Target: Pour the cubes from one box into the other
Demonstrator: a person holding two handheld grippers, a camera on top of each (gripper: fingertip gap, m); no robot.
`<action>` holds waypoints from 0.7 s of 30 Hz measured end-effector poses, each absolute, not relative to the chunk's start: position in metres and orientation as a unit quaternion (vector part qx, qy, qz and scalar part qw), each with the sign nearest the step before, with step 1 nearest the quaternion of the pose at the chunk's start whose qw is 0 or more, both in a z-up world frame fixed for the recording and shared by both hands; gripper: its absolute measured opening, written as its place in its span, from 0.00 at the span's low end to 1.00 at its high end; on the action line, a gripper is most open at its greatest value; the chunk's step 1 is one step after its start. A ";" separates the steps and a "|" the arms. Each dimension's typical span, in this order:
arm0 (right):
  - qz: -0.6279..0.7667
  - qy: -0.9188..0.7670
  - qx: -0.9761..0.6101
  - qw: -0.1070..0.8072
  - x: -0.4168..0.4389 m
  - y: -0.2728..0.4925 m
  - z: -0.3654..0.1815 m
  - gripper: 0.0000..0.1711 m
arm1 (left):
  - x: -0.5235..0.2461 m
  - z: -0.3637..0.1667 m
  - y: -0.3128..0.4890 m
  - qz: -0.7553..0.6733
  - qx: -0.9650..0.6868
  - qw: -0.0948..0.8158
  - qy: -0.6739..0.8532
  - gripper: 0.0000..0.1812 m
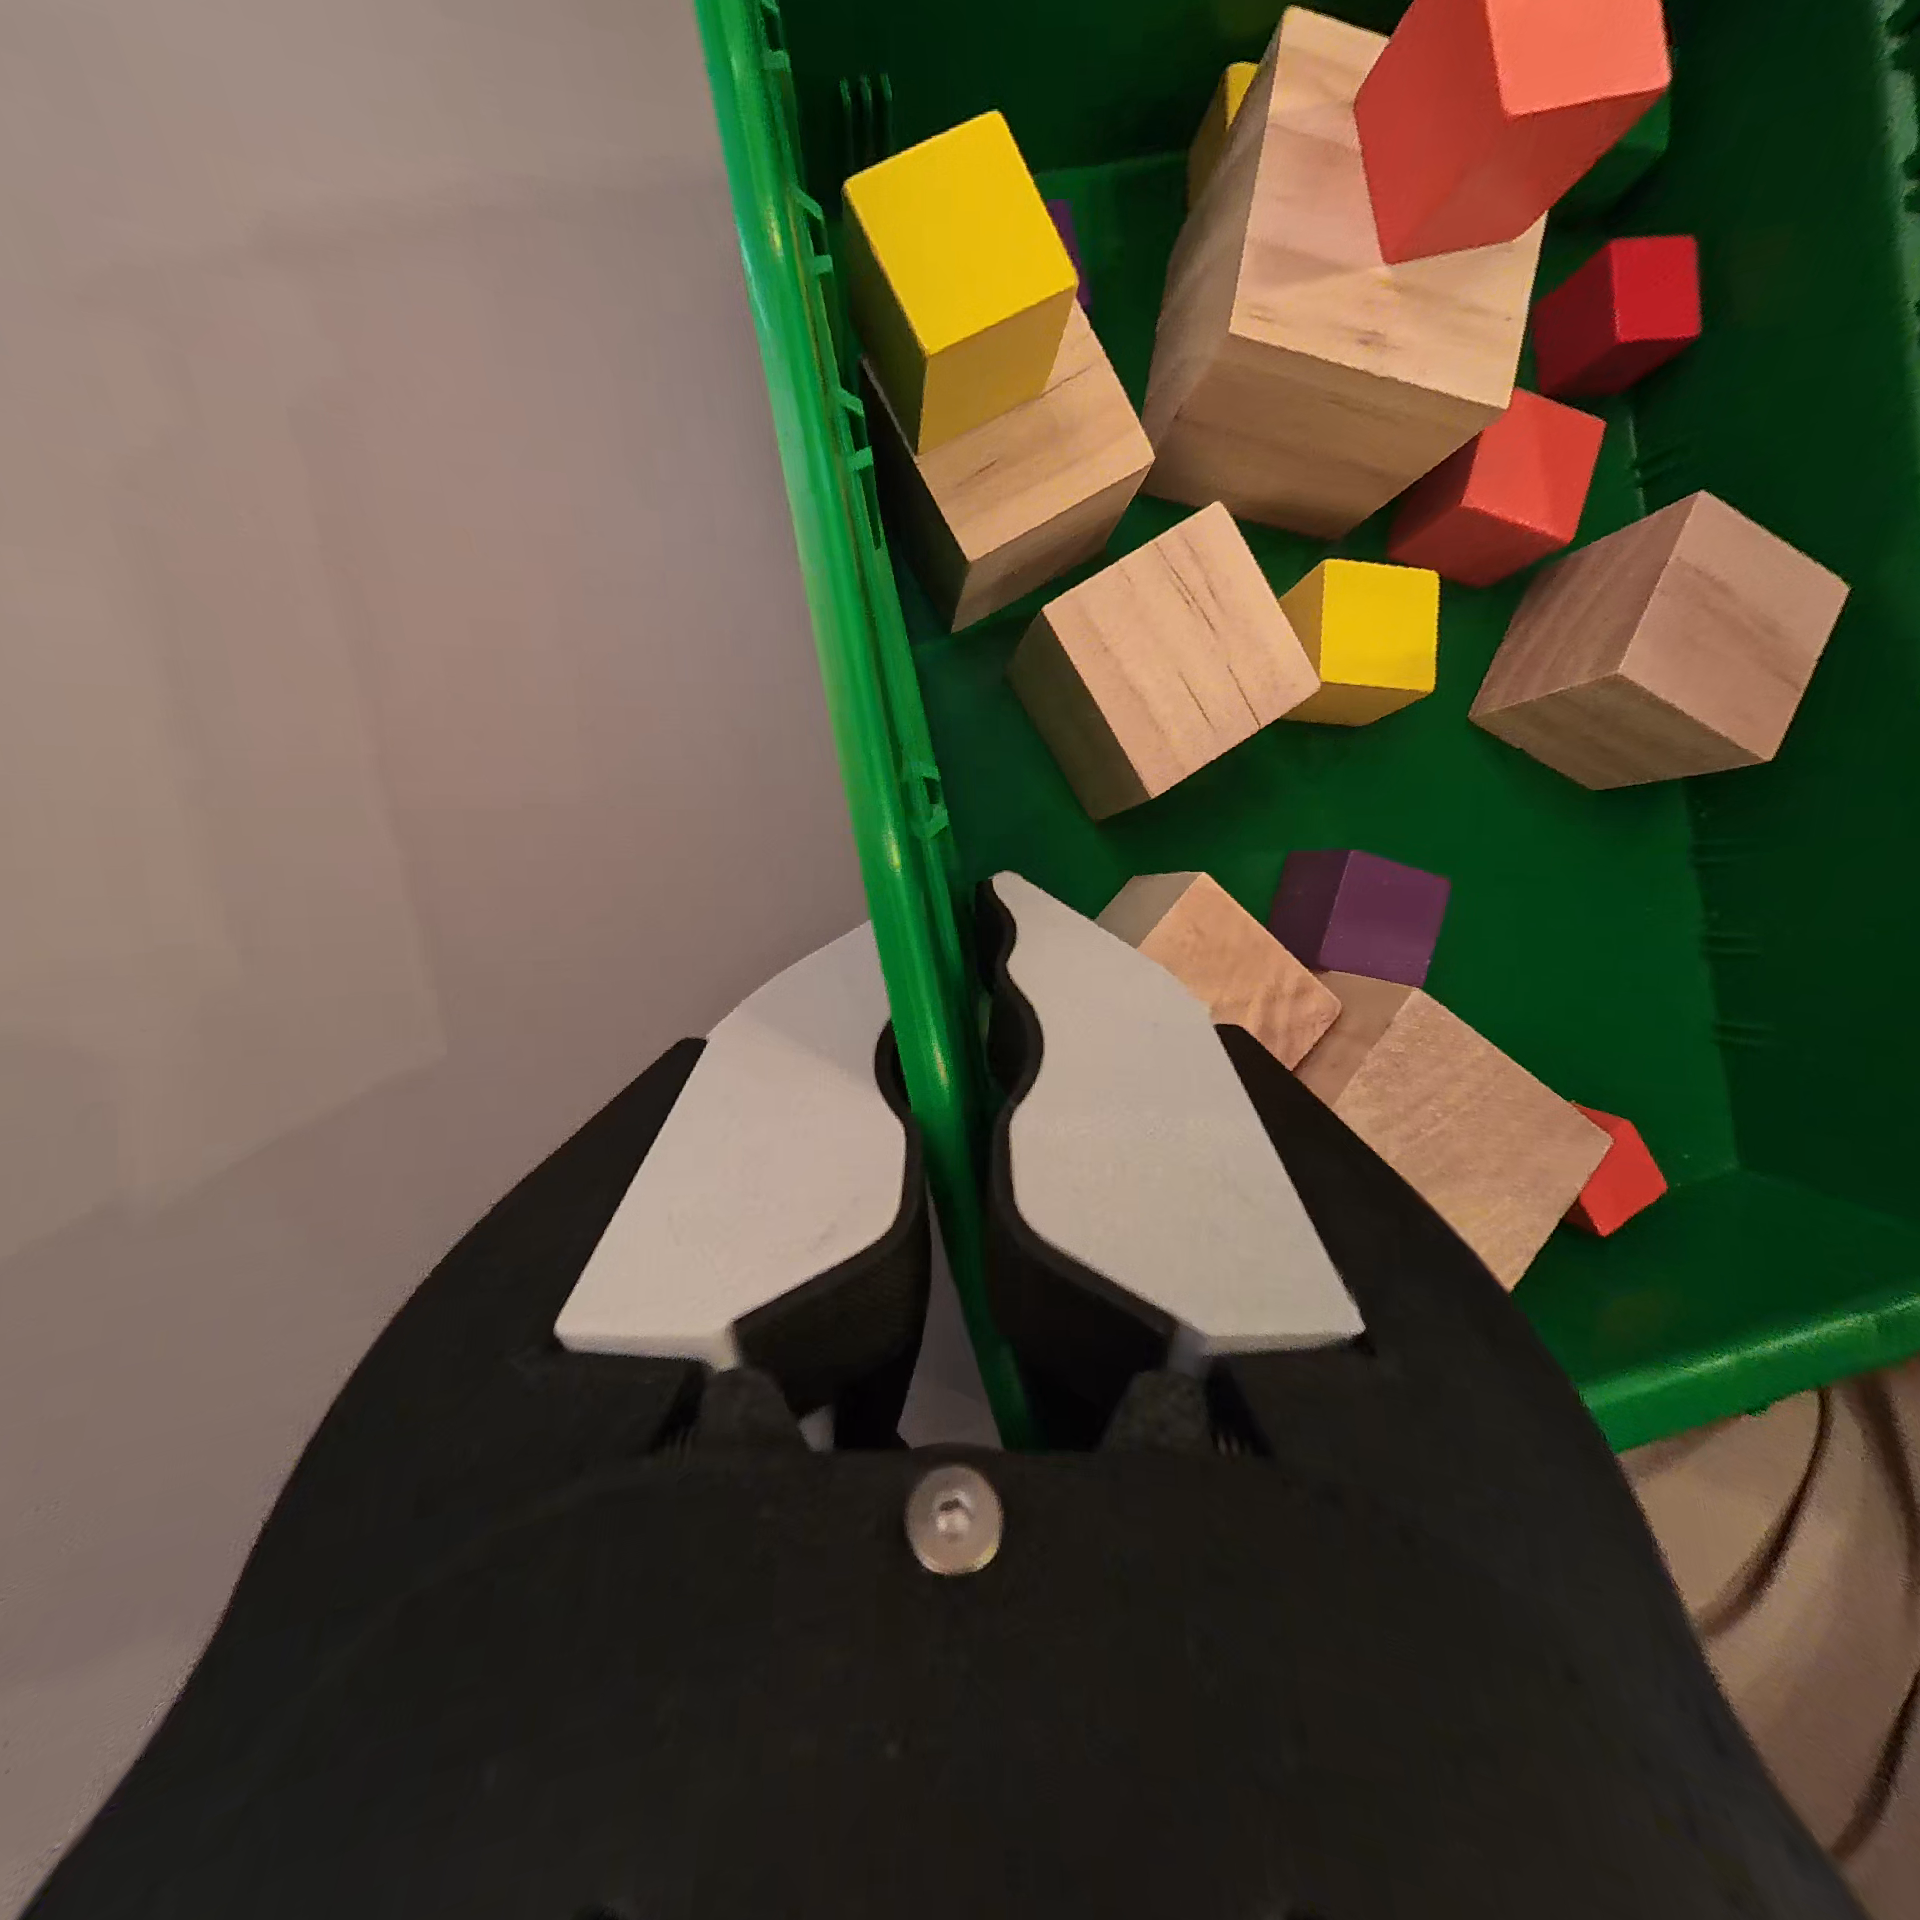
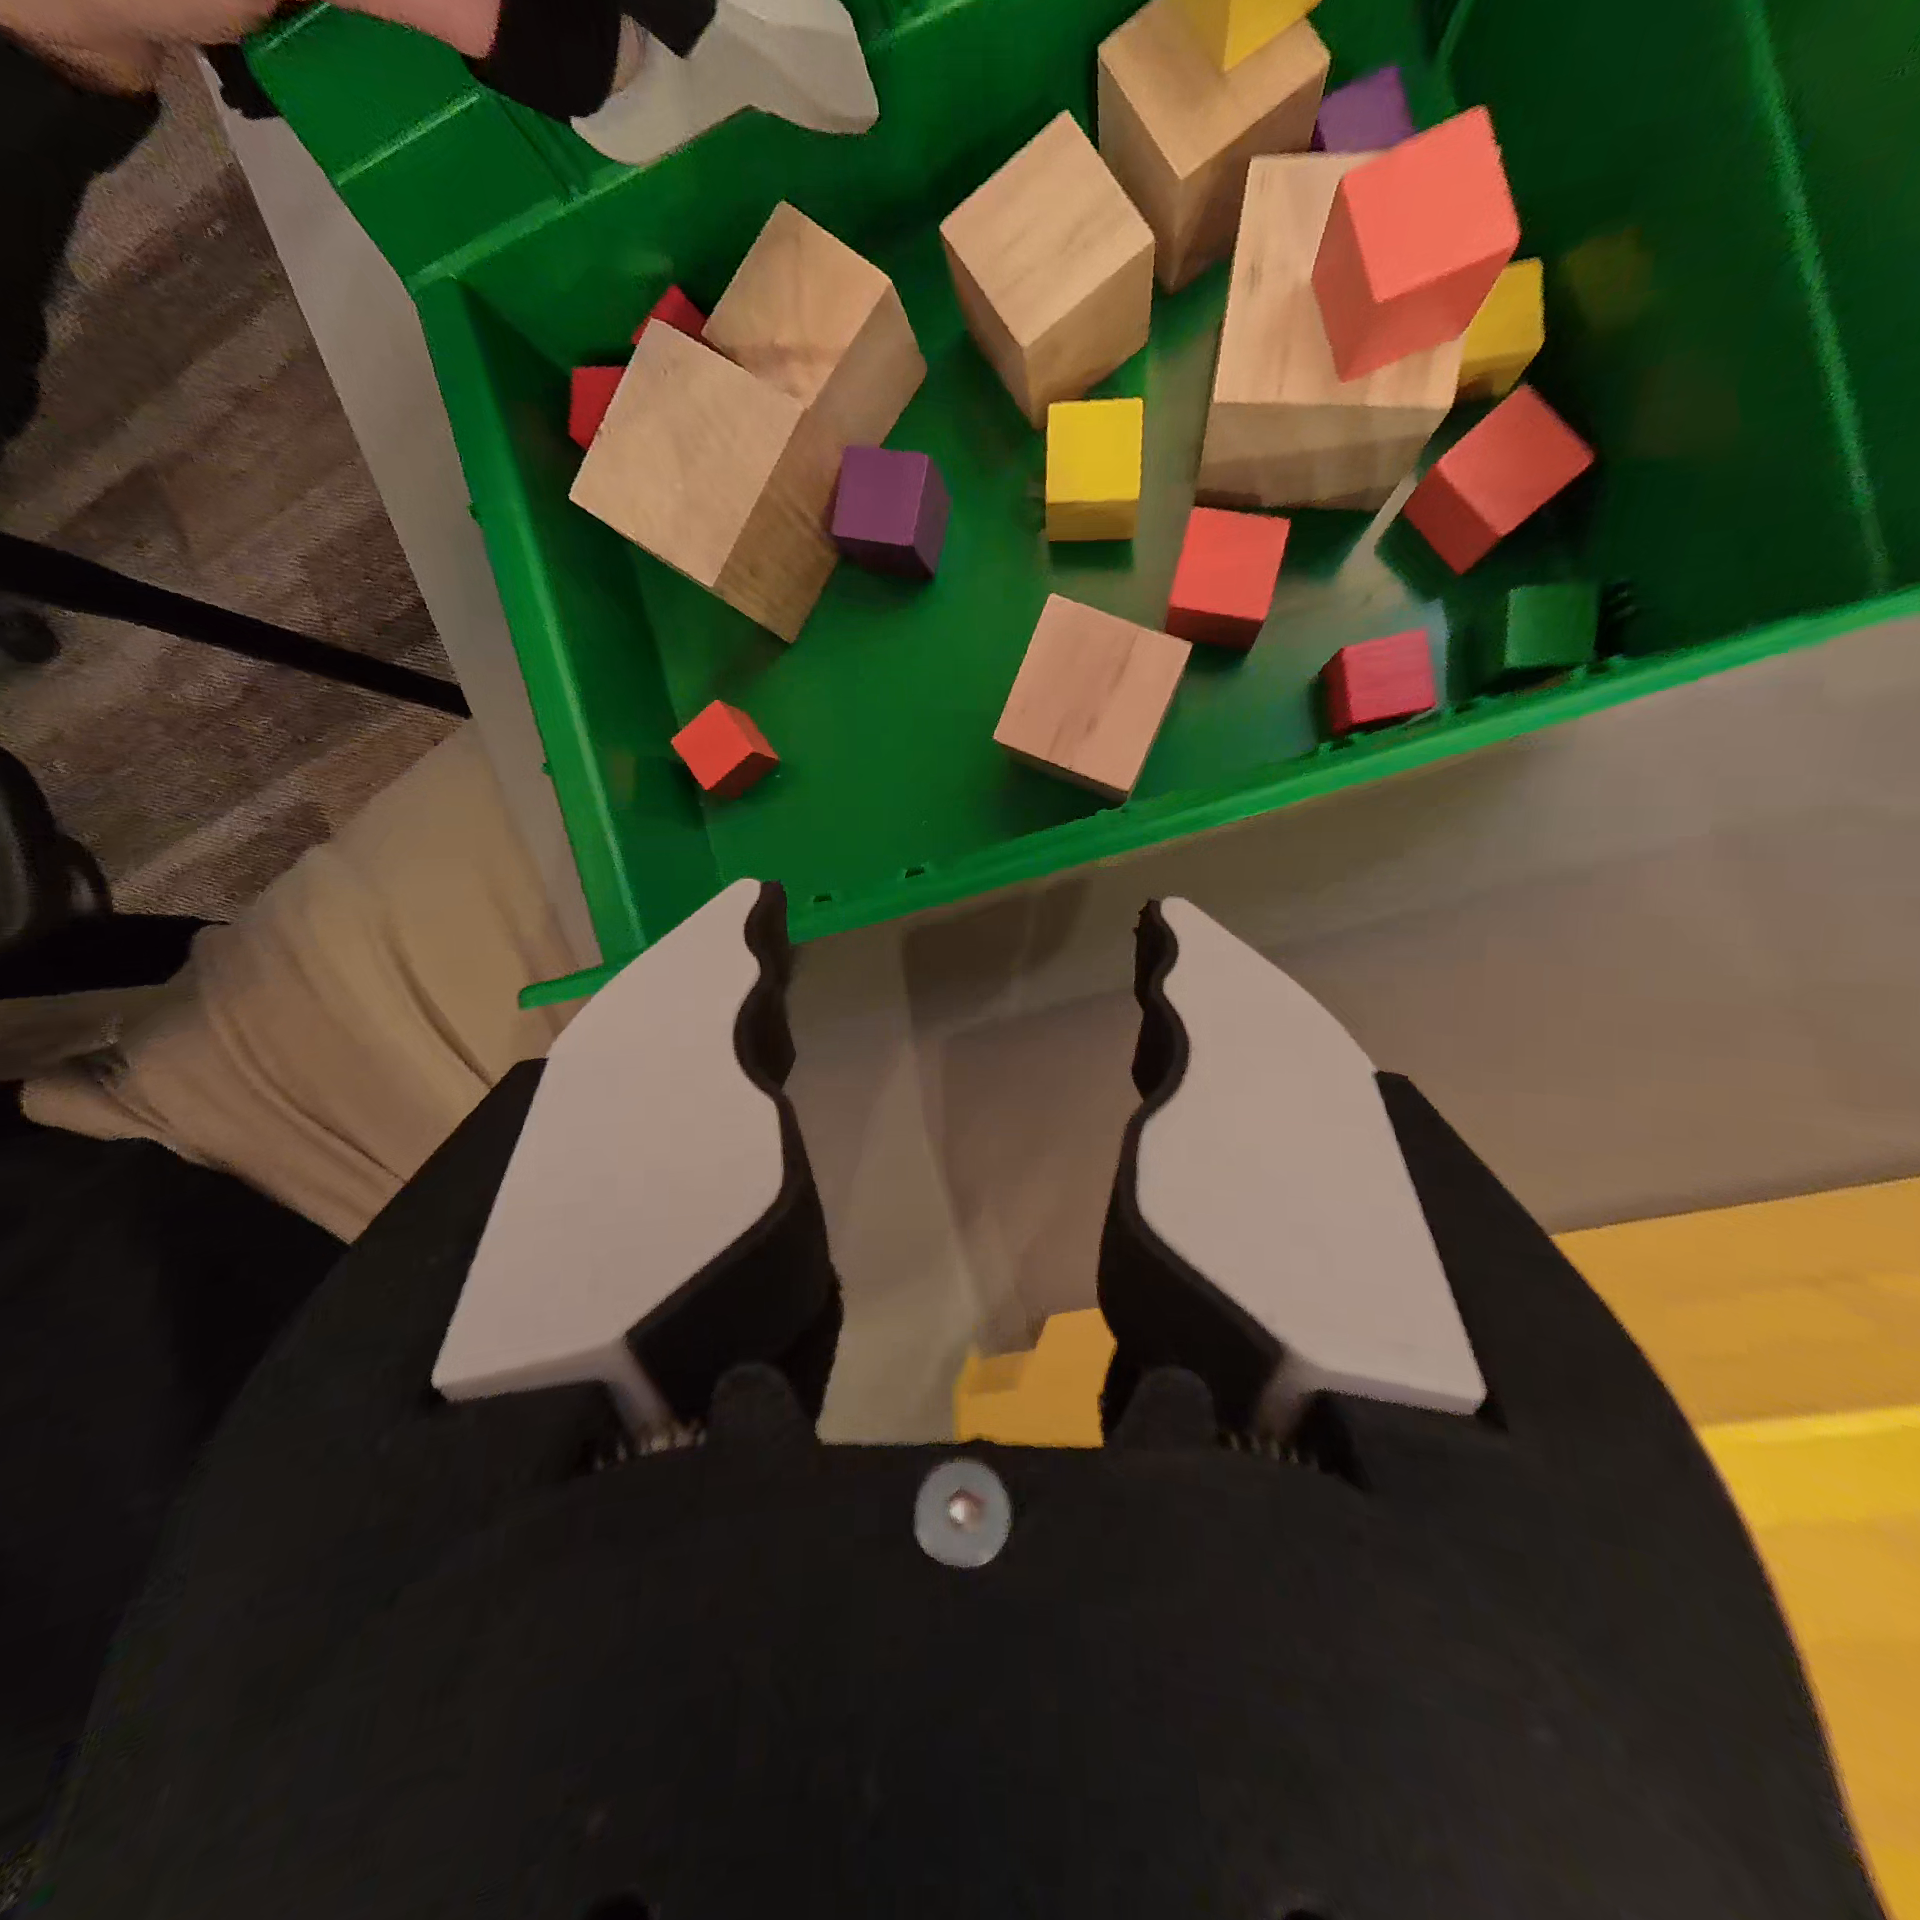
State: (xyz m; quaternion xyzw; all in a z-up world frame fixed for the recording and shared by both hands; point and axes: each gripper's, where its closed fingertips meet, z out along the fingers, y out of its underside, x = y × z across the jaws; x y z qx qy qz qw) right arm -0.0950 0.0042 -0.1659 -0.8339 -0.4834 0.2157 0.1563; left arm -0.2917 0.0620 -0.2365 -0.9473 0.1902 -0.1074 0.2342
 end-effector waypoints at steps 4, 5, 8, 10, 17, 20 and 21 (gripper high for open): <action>0.208 -0.469 -0.848 0.137 -0.096 0.008 -0.180 0.33 | -0.303 -0.230 0.062 -0.107 -0.950 0.248 0.157 0.04; 0.208 -0.464 -0.851 0.131 -0.097 0.010 -0.183 0.34 | -0.304 -0.229 0.062 -0.118 -0.950 0.251 0.145 0.05; 0.216 -0.451 -0.859 0.116 -0.103 0.014 -0.190 0.35 | -0.303 -0.232 0.059 -0.135 -0.950 0.254 0.123 0.05; 0.215 -0.457 -0.857 0.102 -0.110 0.013 -0.195 0.34 | -0.301 -0.233 0.059 -0.148 -0.949 0.259 0.106 0.05; 0.239 -0.435 -0.865 0.071 -0.119 0.021 -0.206 0.18 | -0.297 -0.213 0.067 -0.146 -0.941 0.294 0.080 0.06; 0.240 -0.433 -0.866 0.078 -0.115 0.030 -0.203 0.14 | -0.294 -0.207 0.071 -0.143 -0.939 0.304 0.072 0.07; 0.243 -0.429 -0.866 0.082 -0.114 0.034 -0.200 0.13 | -0.294 -0.206 0.073 -0.132 -0.940 0.305 0.074 0.06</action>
